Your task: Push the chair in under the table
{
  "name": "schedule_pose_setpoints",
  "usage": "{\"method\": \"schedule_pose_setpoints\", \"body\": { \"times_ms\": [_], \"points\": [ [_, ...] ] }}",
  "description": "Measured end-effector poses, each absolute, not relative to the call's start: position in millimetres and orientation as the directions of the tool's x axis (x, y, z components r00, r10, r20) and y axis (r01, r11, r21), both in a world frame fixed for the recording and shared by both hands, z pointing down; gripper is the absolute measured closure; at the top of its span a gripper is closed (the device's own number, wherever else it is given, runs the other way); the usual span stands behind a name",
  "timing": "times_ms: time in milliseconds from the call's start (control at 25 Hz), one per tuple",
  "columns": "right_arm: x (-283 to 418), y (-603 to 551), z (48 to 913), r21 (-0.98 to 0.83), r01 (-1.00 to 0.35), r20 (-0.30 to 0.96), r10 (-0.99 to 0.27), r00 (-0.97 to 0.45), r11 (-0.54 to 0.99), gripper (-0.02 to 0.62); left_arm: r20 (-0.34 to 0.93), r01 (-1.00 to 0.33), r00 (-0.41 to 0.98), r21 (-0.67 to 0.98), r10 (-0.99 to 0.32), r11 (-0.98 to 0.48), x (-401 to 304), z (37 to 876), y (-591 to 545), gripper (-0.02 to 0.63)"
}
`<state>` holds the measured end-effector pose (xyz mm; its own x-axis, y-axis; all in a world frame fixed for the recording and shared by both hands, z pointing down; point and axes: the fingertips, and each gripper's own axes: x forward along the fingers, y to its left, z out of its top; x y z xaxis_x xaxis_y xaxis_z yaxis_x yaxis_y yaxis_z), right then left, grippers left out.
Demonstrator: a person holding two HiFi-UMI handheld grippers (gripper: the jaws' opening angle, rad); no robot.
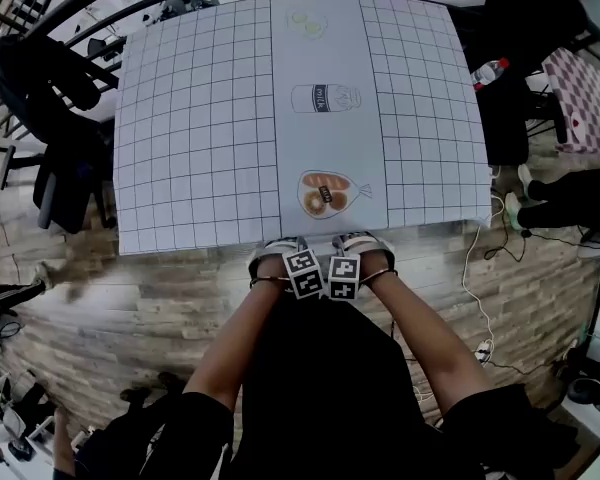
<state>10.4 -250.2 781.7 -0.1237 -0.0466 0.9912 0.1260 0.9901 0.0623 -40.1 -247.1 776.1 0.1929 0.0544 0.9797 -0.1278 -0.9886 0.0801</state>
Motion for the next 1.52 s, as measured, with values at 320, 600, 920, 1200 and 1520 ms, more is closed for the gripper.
{"method": "schedule_pose_setpoints", "body": {
  "times_ms": [320,600,920,1200,1520],
  "points": [
    [11,-266,784,0.061,0.126,0.992,-0.046,-0.117,0.99,0.463,0.98,-0.094,0.196,0.059,0.039,-0.994,-40,777,-263,0.518],
    [14,-273,783,0.044,0.131,0.994,-0.03,-0.107,0.99,0.463,0.979,-0.107,0.201,0.065,0.043,-0.992,-37,776,-270,0.518],
    [10,-272,777,0.088,0.128,0.99,-0.073,-0.119,0.988,0.466,0.976,-0.123,0.213,0.073,0.046,-0.99,-39,769,-265,0.517],
    [10,-275,784,0.061,0.118,0.99,-0.044,-0.134,0.991,0.439,0.976,-0.132,0.209,0.084,0.055,-0.988,-38,777,-272,0.509],
    [3,-273,760,0.009,0.082,0.972,0.01,-0.235,0.997,0.456,0.984,-0.116,0.174,0.055,0.035,-0.992,-34,776,-268,0.514]
  ]
}}
